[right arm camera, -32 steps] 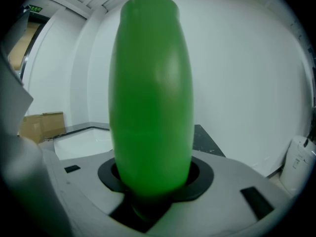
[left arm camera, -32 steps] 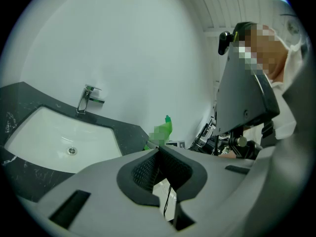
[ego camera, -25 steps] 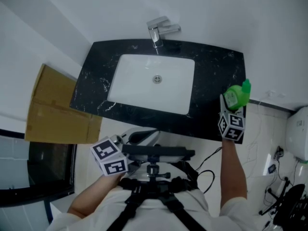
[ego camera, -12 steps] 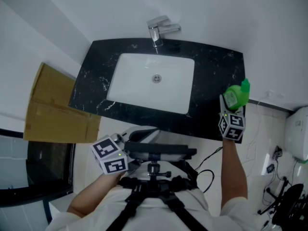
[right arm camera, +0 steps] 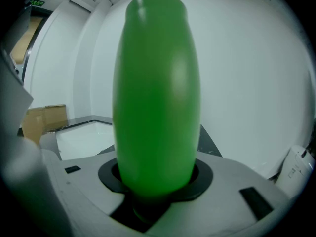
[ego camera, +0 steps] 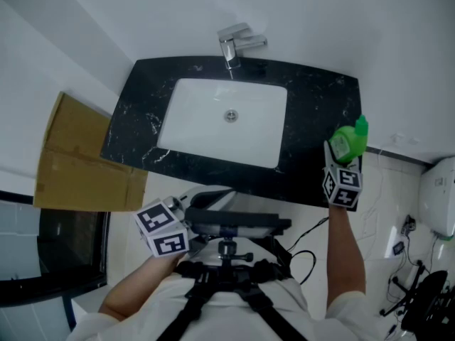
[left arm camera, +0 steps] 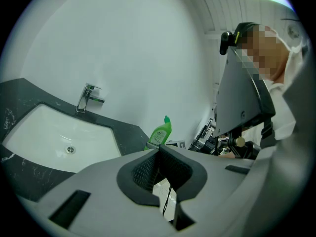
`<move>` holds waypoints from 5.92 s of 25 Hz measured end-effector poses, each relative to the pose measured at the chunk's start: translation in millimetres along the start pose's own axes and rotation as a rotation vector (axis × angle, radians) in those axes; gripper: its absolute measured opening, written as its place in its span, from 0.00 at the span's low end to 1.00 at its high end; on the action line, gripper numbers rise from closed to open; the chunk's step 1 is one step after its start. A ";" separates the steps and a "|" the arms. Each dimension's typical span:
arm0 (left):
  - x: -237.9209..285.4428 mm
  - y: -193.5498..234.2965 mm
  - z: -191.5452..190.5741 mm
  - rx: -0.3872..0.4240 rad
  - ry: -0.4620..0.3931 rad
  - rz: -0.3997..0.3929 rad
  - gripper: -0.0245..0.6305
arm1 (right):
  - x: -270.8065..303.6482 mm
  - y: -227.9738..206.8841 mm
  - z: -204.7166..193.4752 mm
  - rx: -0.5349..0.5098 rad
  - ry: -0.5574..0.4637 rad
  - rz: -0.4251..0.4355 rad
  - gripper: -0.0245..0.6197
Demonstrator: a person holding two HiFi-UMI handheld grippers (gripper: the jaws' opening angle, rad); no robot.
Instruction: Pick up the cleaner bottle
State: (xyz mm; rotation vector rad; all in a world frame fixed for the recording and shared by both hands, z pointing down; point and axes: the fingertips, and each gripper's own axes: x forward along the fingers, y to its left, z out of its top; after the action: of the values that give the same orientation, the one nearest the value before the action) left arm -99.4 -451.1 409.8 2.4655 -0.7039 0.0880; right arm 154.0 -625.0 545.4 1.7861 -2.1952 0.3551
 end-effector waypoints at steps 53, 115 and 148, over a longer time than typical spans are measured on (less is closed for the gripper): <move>-8.5 -0.1 10.1 -0.018 -0.094 -0.116 0.03 | -46.7 2.1 75.5 -0.075 -0.048 -0.068 0.32; -0.8 -5.5 16.2 0.014 -0.077 -0.257 0.03 | -139.2 34.8 108.6 -0.075 -0.062 -0.144 0.32; -0.1 3.1 22.4 0.013 -0.086 -0.236 0.03 | -164.1 54.0 103.0 -0.063 -0.046 -0.120 0.32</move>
State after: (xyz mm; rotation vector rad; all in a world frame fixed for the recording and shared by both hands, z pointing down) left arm -103.0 -465.4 392.6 2.5575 -0.4438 -0.1046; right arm 125.5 -502.8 388.2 1.8989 -2.0923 0.2181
